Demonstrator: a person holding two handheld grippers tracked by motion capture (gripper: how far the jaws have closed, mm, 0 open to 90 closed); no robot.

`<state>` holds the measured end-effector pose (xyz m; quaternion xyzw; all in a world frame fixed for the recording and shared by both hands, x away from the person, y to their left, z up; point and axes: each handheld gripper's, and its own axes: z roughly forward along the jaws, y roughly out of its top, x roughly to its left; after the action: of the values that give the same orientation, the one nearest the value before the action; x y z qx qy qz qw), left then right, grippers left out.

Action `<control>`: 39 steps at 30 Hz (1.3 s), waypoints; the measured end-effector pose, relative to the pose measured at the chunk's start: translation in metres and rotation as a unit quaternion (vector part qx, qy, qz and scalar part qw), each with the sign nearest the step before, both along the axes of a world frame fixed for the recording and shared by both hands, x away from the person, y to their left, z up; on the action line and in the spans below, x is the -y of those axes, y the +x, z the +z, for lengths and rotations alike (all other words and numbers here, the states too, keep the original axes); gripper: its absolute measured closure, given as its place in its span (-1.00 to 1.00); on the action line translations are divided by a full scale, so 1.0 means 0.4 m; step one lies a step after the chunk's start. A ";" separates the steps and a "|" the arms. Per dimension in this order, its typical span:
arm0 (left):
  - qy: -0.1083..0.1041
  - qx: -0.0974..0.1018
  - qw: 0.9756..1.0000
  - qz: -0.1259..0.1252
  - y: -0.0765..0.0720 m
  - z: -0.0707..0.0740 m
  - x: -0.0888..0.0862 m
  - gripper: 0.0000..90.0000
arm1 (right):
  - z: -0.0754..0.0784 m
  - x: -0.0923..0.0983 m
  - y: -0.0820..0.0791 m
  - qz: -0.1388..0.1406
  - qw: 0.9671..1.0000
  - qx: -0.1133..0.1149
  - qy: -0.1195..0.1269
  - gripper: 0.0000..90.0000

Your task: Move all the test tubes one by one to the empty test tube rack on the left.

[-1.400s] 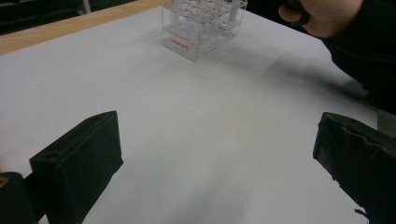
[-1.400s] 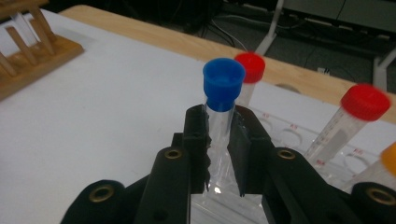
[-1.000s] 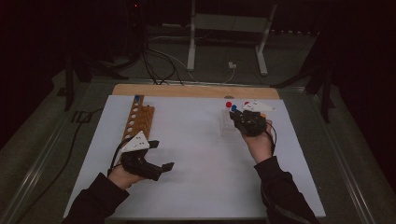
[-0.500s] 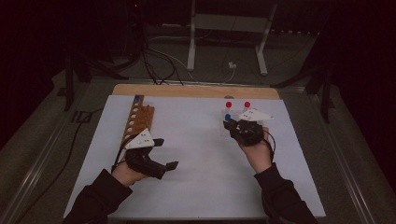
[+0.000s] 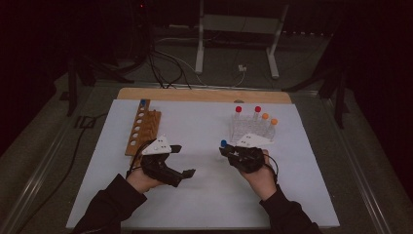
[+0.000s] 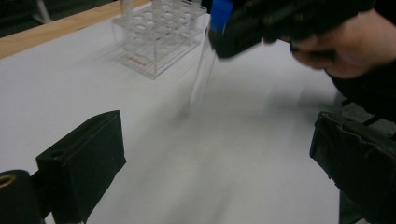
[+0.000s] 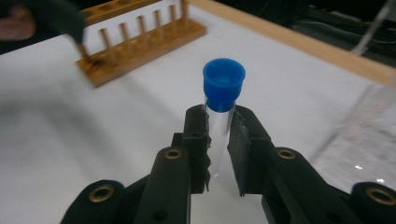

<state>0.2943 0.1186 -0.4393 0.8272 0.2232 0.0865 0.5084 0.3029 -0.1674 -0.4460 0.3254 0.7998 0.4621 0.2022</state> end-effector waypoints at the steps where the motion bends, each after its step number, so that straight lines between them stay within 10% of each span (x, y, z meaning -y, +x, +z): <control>1: -0.003 0.001 1.000 -0.003 0.000 0.002 0.004 -0.88 | -0.004 -0.005 -0.006 0.005 1.000 -0.002 0.000 0.72; 18: -0.025 0.023 0.999 -0.014 0.033 0.037 0.096 -0.29 | -0.016 -0.047 -0.043 0.043 0.999 -0.009 -0.008 0.71; 39: 0.011 0.040 0.999 -0.032 0.052 0.026 0.158 0.69 | -0.009 -0.042 -0.046 0.040 0.999 -0.006 -0.003 0.71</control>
<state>0.3151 0.0555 -0.4289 0.8355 0.1753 0.1056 0.5099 0.2844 -0.1506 -0.4498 0.2954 0.8148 0.4651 0.1801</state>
